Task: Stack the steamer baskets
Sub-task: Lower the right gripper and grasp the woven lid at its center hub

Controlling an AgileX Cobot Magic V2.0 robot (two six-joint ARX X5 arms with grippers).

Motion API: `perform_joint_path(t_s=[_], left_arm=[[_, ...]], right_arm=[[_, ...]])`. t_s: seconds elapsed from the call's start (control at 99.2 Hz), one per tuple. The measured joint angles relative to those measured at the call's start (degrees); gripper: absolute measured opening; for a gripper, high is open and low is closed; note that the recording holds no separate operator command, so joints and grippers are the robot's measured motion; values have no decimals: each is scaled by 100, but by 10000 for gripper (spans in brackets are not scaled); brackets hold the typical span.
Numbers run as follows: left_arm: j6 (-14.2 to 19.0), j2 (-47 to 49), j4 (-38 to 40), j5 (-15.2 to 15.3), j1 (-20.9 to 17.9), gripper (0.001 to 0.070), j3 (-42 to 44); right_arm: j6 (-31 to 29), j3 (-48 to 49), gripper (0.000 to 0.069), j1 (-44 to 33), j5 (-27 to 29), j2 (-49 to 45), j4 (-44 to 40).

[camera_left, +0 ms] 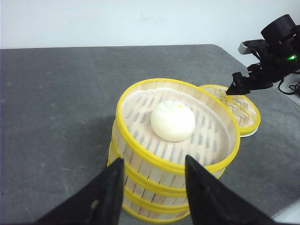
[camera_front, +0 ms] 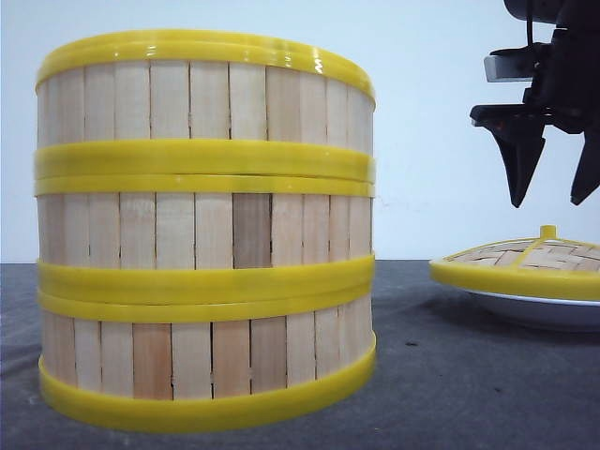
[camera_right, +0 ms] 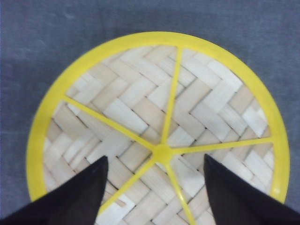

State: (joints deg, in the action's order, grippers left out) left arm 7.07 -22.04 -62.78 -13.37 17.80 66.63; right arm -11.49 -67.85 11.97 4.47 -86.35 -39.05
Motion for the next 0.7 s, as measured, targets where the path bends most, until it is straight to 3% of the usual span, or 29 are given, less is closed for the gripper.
perform_joint_path(t_s=[0.171,0.696], left_arm=[[0,0,0,0,0,235,0],[0,0,20,2,0,235,0]], right_arm=[[-59,0,283,-9,-4,-17,133],[-90,0,265,-55,-146,-568,203]])
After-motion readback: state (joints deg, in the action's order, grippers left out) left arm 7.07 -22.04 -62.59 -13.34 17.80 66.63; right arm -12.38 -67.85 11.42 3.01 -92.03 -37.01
